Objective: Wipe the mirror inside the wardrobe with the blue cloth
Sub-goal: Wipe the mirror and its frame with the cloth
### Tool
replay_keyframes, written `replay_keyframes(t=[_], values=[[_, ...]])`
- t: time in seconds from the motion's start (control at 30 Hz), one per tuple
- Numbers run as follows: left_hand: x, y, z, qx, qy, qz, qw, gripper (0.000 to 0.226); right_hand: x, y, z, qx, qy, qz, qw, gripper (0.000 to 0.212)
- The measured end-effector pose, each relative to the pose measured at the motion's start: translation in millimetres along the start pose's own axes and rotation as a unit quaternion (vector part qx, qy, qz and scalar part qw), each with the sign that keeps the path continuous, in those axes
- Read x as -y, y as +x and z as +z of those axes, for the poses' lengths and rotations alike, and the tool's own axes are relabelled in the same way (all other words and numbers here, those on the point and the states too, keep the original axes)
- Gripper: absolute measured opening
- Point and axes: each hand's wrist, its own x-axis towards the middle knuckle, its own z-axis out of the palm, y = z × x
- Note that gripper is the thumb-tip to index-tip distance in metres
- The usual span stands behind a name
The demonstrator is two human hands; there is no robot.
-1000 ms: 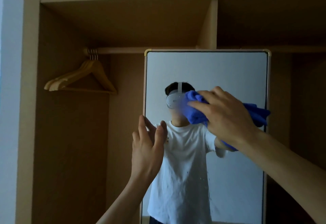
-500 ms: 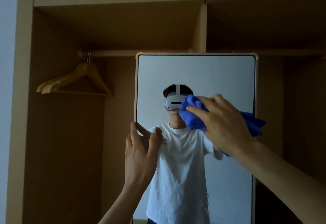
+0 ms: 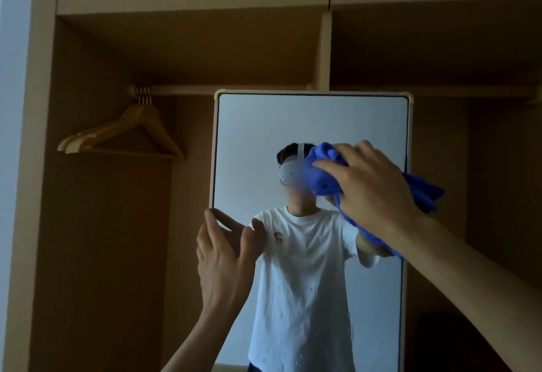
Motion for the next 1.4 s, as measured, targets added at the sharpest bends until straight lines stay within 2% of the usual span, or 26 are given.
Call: replay_keyframes(t=[0.13,0.23,0.3,0.4,0.47,0.57,0.63,0.73,0.83,0.97,1.13,1.23,1.3,1.4], values=[[-1,-1,-2,0.011,-0.016,-0.009,1.0,0.094,25,-48,12,0.038,-0.004,-0.076,0.996,0.057],[-1,0,-2,0.018,-0.017,-0.016,1.0,0.096,36,-75,17,0.078,0.008,-0.132,0.988,0.056],[-4,-2,1,0.018,-0.017,-0.017,1.0,0.096,27,-66,11,0.062,0.021,-0.114,0.991,0.056],[-9,-4,3,0.01,-0.012,-0.02,1.0,0.097,-2,-32,-2,0.028,0.011,-0.015,0.999,0.056],[-8,-4,4,0.005,-0.007,-0.026,1.0,0.098,-17,-18,-7,0.013,0.001,0.013,1.0,0.052],[-5,-5,4,0.006,-0.002,-0.021,1.0,0.095,-10,-40,2,0.021,-0.014,-0.042,0.999,0.052],[-4,-5,3,0.008,0.001,-0.02,1.0,0.095,6,-69,11,0.046,0.015,-0.071,0.996,0.058],[-6,-7,4,0.008,0.003,-0.02,1.0,0.095,8,-85,17,0.055,0.042,-0.104,0.992,0.056],[-8,-7,4,0.007,0.002,-0.023,1.0,0.096,-7,-55,9,0.04,0.031,-0.067,0.996,0.06],[-5,-6,1,0.012,-0.009,-0.024,1.0,0.095,-24,-14,-2,-0.016,0.019,-0.01,1.0,0.048],[-4,-4,-4,0.022,-0.006,-0.018,1.0,0.1,1,-43,5,0.039,0.019,-0.064,0.997,0.047],[-3,-3,-3,0.02,-0.002,-0.017,1.0,0.096,-8,-33,-6,0.019,0.069,0.031,0.997,0.055],[-1,-3,-4,0.025,-0.007,-0.017,1.0,0.095,-19,-15,-14,-0.013,0.056,0.102,0.993,0.052],[1,-1,-3,0.02,-0.007,-0.014,1.0,0.097,-32,11,-18,-0.023,0.011,0.125,0.992,0.045]])
